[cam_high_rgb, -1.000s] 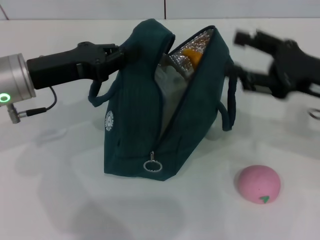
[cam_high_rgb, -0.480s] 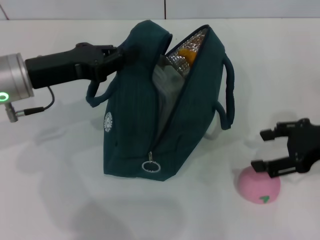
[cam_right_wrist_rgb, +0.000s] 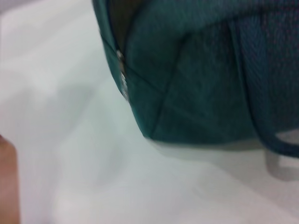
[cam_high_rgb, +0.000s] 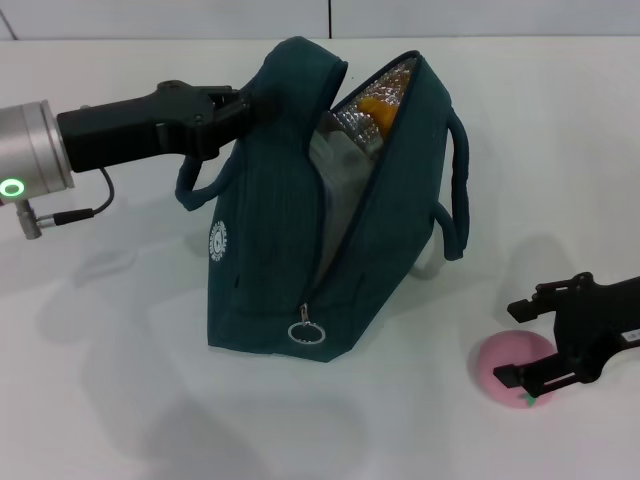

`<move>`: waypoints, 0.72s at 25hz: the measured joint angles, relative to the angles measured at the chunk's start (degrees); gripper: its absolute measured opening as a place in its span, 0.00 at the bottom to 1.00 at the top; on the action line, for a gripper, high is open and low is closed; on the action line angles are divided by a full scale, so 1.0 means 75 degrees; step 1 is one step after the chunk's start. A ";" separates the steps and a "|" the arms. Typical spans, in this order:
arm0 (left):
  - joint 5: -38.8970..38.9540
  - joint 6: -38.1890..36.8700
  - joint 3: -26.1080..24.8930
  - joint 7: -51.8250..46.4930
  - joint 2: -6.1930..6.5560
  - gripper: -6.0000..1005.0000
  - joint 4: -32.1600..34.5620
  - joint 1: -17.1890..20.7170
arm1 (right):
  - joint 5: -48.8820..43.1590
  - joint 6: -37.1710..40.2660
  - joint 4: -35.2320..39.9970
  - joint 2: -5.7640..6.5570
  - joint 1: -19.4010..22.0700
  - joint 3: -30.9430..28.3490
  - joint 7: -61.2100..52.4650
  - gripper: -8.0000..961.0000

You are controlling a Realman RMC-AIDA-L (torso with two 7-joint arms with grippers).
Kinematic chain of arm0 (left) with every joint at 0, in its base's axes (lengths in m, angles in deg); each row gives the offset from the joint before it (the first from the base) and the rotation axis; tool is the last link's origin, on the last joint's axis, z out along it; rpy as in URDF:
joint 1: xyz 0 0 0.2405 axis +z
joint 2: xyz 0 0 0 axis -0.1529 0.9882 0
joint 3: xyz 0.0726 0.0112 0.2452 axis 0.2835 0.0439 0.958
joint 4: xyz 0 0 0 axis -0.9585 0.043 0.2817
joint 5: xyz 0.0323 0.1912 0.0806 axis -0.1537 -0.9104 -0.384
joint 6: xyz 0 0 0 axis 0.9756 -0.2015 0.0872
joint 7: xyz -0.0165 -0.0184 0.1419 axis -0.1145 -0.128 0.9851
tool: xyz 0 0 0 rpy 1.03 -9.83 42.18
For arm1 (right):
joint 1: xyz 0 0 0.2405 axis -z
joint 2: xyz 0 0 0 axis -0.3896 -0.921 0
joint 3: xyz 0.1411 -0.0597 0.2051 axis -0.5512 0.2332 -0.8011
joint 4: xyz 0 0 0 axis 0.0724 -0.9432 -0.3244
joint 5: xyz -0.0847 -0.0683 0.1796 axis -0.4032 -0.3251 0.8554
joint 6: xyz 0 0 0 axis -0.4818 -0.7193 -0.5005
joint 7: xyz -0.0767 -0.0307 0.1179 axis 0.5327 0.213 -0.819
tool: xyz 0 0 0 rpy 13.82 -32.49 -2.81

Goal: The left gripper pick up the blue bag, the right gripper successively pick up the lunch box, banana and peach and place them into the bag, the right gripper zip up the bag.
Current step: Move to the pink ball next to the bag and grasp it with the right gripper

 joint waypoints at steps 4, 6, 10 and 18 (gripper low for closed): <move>-0.0010 0.0000 0.0000 0.0000 0.0005 0.10 0.0000 -0.0022 | -0.0366 -0.0231 0.0007 -0.0015 -0.0177 0.0334 -0.0355 0.88; -0.0012 0.0000 0.0000 0.0000 0.0011 0.10 0.0000 -0.0023 | -0.0544 -0.0300 0.0026 -0.0020 -0.0289 0.0558 -0.0481 0.88; -0.0012 -0.0001 0.0000 -0.0003 0.0019 0.11 0.0000 -0.0026 | -0.0882 -0.0470 0.0055 -0.0023 -0.0425 0.0898 -0.0757 0.88; -0.0012 -0.0001 0.0000 -0.0005 0.0021 0.11 0.0001 -0.0027 | -0.0855 -0.0389 0.0106 -0.0036 -0.0501 0.1034 -0.0763 0.80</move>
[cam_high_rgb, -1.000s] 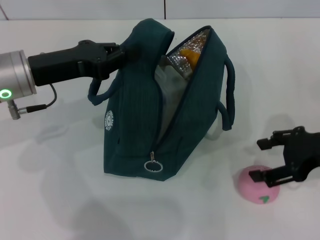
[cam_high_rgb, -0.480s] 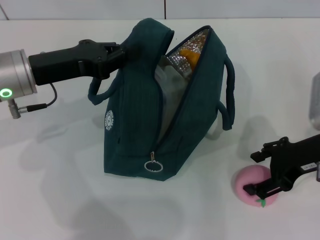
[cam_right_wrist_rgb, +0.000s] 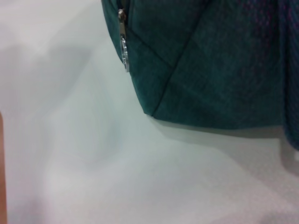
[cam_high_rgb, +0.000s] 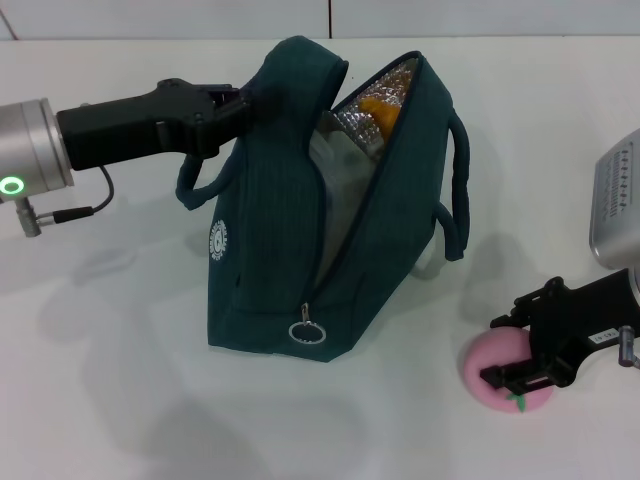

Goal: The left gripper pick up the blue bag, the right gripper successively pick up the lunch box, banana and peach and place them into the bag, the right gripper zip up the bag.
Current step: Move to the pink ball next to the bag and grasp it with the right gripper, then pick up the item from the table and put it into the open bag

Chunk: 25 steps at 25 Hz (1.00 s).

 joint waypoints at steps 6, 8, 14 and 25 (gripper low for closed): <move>0.0000 0.0000 0.0000 0.0005 -0.0007 0.11 0.0000 0.0012 | 0.0272 0.0079 0.0012 0.0009 0.0004 -0.0285 0.0143 0.68; 0.0001 0.0000 0.0000 0.0005 -0.0009 0.11 0.0000 0.0018 | 0.0464 0.0132 0.0012 0.0010 0.0065 -0.0622 0.0311 0.62; 0.0025 -0.0001 -0.0029 0.0005 -0.0016 0.12 0.0000 0.0056 | 0.1723 0.0297 -0.0040 0.0025 0.0384 -0.2228 0.0942 0.40; 0.0054 0.0000 -0.0060 0.0025 -0.0037 0.12 0.0000 0.0071 | 0.4554 0.1040 -0.0916 0.0063 0.0781 -0.4422 0.2601 0.31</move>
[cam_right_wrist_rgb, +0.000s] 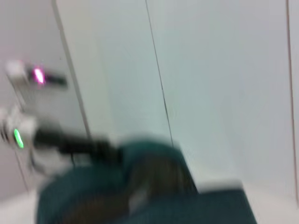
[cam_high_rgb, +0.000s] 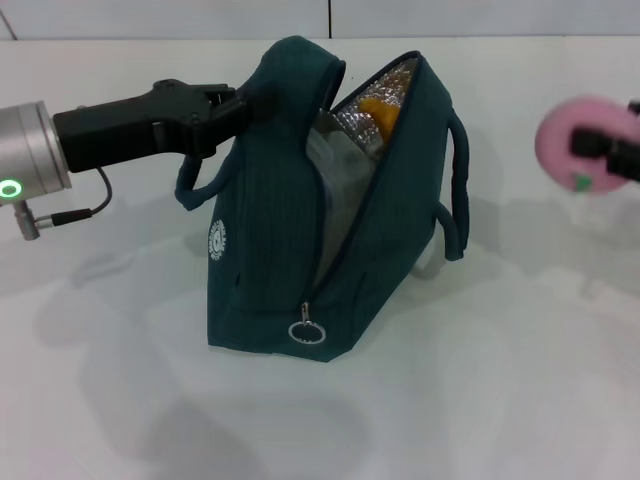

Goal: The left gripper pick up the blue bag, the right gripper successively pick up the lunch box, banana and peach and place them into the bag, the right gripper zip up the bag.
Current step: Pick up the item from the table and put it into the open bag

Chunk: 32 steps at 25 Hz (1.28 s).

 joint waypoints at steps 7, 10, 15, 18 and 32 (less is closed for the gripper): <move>0.0021 -0.0005 -0.0145 0.0070 -0.0088 0.12 0.0000 -0.0031 | 0.1154 0.0629 -0.1039 -0.0020 -0.0689 -0.0073 0.0929 0.29; 0.0071 -0.0038 -0.0181 0.0072 -0.0112 0.12 0.0000 -0.0058 | 0.1009 0.0667 -0.1643 0.0002 -0.1325 0.0074 0.0929 0.29; 0.0210 -0.0078 -0.0178 0.0073 -0.0139 0.13 -0.0001 -0.0070 | 0.0240 0.0503 -0.2883 -0.0023 -0.2576 0.0151 0.1018 0.30; 0.0217 -0.0080 -0.0175 0.0074 -0.0153 0.13 0.0000 -0.0086 | -0.0411 0.0337 -0.3426 -0.0067 -0.3231 0.0243 0.1021 0.30; 0.0169 -0.0031 -0.0150 0.0074 -0.0197 0.13 0.0000 -0.0128 | -0.0406 -0.0425 -0.3463 -0.0120 -0.3784 0.1853 0.0802 0.41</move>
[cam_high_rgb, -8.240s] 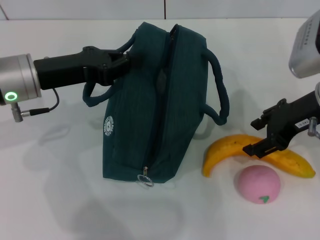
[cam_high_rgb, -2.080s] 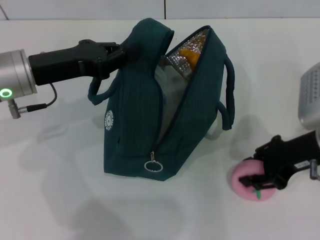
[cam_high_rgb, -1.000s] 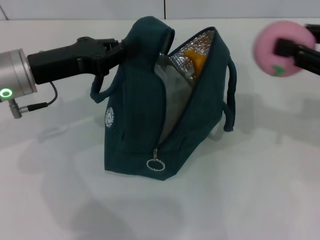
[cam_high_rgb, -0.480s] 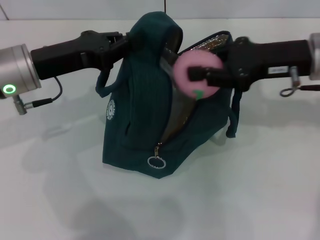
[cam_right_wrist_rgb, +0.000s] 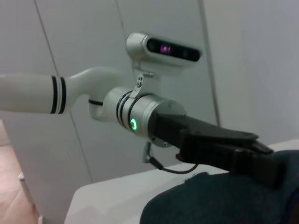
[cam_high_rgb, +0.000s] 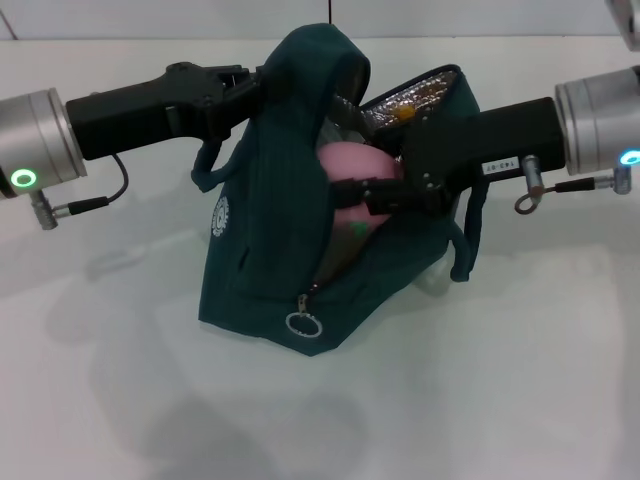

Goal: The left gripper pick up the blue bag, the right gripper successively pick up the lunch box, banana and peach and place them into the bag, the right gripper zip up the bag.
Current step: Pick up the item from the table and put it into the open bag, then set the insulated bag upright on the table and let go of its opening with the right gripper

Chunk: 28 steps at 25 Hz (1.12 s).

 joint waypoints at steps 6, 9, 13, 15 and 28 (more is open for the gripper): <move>-0.0032 0.0008 -0.0001 0.0000 0.0000 0.14 0.0000 -0.0013 | -0.0023 -0.0371 0.0060 0.0004 0.0009 0.0202 -0.0077 0.54; -0.0043 0.0009 -0.0002 0.0000 0.0013 0.14 -0.0026 -0.0013 | 0.0019 -0.0426 0.0107 0.0001 0.0052 0.0188 -0.0039 0.60; -0.0047 0.0009 -0.0002 0.0000 0.0041 0.14 -0.0064 -0.0022 | 0.0040 -0.0344 0.0430 -0.0011 0.0251 0.0162 -0.0030 0.69; -0.0046 0.0007 -0.0001 0.0001 0.0050 0.14 -0.0065 -0.0024 | 0.0083 -0.0205 0.0813 -0.0012 0.0535 0.0157 -0.0028 0.72; -0.0047 0.0008 -0.0032 0.0011 0.0137 0.15 -0.0083 0.0067 | 0.0269 0.0294 0.3179 0.0109 0.3633 -0.0303 0.0281 0.74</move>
